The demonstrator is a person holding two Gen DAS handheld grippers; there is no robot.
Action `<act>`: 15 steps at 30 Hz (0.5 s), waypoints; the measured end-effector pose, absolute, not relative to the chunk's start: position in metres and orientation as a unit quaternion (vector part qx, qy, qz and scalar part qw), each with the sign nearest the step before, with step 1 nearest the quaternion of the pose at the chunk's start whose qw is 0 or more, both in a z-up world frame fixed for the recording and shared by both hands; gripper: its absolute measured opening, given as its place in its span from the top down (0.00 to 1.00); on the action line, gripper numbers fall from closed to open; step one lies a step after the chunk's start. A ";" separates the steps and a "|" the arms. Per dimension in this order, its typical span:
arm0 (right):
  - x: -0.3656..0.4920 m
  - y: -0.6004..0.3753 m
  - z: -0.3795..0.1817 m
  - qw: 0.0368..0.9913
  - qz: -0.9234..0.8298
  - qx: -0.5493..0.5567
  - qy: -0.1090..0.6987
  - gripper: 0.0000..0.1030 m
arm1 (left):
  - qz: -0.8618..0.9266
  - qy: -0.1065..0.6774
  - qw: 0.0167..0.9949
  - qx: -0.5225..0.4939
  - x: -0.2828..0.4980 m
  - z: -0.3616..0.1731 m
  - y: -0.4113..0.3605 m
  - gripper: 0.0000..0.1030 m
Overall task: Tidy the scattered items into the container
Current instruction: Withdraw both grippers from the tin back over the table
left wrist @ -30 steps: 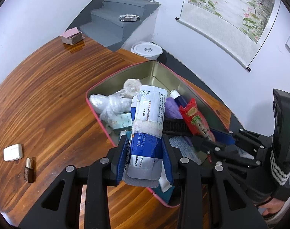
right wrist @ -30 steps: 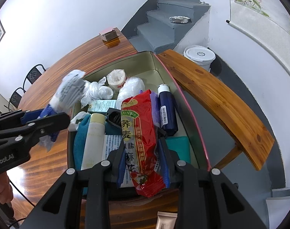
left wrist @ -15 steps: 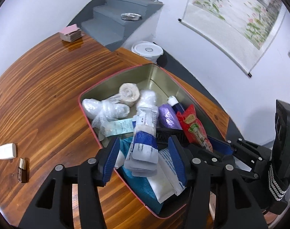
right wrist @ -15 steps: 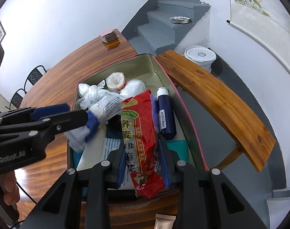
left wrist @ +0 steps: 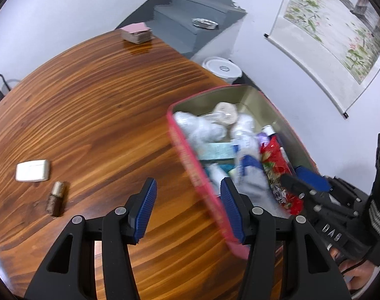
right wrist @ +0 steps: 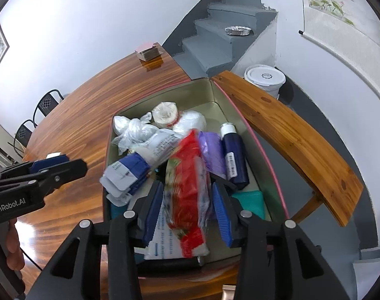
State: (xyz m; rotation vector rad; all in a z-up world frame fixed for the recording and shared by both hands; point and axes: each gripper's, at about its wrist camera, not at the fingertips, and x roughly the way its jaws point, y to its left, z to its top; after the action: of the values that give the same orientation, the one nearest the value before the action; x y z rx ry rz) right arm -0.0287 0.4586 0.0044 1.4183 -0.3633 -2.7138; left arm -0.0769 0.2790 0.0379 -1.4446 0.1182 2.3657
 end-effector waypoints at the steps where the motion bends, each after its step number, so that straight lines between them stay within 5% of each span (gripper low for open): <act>1: -0.029 0.457 0.006 0.027 -0.881 0.456 -0.119 0.56 | 0.839 0.041 0.178 -0.512 -0.077 0.039 0.272 0.45; 15: -0.023 0.368 0.022 0.035 -0.896 0.431 -0.097 0.54 | 0.843 0.017 0.117 -0.525 -0.074 0.024 0.144 0.45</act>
State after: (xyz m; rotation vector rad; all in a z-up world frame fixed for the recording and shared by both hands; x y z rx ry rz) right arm -0.0232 0.3683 0.0218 1.3255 -0.2991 -2.7541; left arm -0.0738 0.1441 0.0237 -1.5360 0.0487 2.4683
